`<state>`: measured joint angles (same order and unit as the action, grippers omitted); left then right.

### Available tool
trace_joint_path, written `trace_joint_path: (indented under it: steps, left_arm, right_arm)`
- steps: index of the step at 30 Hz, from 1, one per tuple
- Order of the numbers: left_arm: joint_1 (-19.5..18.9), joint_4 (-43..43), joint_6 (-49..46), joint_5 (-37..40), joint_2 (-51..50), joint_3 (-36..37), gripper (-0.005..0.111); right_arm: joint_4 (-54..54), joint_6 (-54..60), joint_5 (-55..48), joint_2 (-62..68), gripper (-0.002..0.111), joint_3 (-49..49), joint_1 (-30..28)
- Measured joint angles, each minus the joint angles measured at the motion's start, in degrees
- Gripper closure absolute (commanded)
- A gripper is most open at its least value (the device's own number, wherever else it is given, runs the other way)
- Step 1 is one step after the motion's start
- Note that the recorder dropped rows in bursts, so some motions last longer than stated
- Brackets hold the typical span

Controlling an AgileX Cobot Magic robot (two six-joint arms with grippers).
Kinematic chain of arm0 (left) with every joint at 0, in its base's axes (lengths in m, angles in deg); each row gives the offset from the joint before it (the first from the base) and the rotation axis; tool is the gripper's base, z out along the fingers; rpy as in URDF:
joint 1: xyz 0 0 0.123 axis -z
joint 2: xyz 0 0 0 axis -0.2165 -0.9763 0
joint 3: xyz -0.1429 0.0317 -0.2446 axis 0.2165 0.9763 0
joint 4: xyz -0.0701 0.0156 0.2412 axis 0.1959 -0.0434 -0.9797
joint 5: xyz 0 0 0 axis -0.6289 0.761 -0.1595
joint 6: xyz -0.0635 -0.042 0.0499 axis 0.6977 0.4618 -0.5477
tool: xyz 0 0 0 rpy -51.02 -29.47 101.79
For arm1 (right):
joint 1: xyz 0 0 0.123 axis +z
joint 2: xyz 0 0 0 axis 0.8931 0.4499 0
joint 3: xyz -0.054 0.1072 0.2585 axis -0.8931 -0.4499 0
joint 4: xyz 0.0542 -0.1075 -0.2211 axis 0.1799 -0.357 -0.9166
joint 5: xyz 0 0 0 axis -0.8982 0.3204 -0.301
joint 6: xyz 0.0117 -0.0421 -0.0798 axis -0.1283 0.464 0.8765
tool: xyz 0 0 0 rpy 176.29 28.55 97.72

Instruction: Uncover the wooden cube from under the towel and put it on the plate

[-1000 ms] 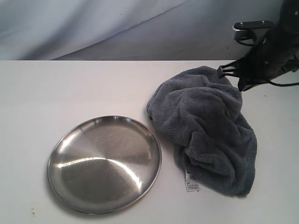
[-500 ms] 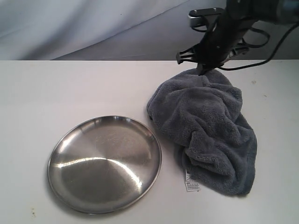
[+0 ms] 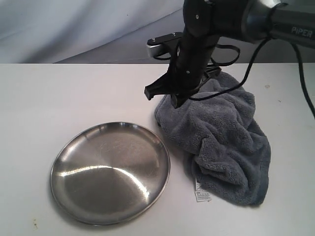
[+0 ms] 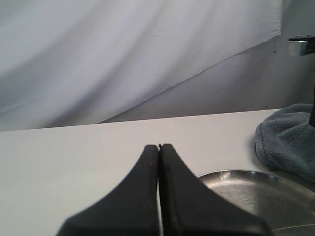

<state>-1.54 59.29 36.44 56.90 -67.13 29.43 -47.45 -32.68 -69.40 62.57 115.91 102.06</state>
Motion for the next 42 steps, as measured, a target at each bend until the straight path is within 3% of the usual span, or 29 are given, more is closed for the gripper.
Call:
trace_joint_path:
  steps: [14, 22, 27, 31, 38, 42]
  left_arm:
    - [0.0, 0.0, 0.0, 0.0, 0.0, 0.0, 0.107]
    - [0.0, 0.0, 0.0, 0.0, 0.0, 0.0, 0.107]
    - [0.0, 0.0, 0.0, 0.0, 0.0, 0.0, 0.107]
    - [0.0, 0.0, 0.0, 0.0, 0.0, 0.0, 0.107]
    - [0.0, 0.0, 0.0, 0.0, 0.0, 0.0, 0.107]
    - [0.0, 0.0, 0.0, 0.0, 0.0, 0.0, 0.107]
  right_arm:
    - [0.2, -0.23, 9.42, -18.14, 0.108, -25.09, 1.15]
    - [-7.41, -6.56, 12.58, -25.51, 0.108, -36.2, -0.82]
    - [-10.56, -9.12, 15.07, -25.65, 0.108, -38.38, -8.79]
    - [-10.67, -10.91, 22.67, -25.65, 0.108, -38.38, -13.59]
    - [-8.58, -11.14, 34.48, -25.65, 0.108, -38.38, -14.44]
    - [-8.28, -11.37, 34.39, -24.12, 0.108, -36.11, -14.44]
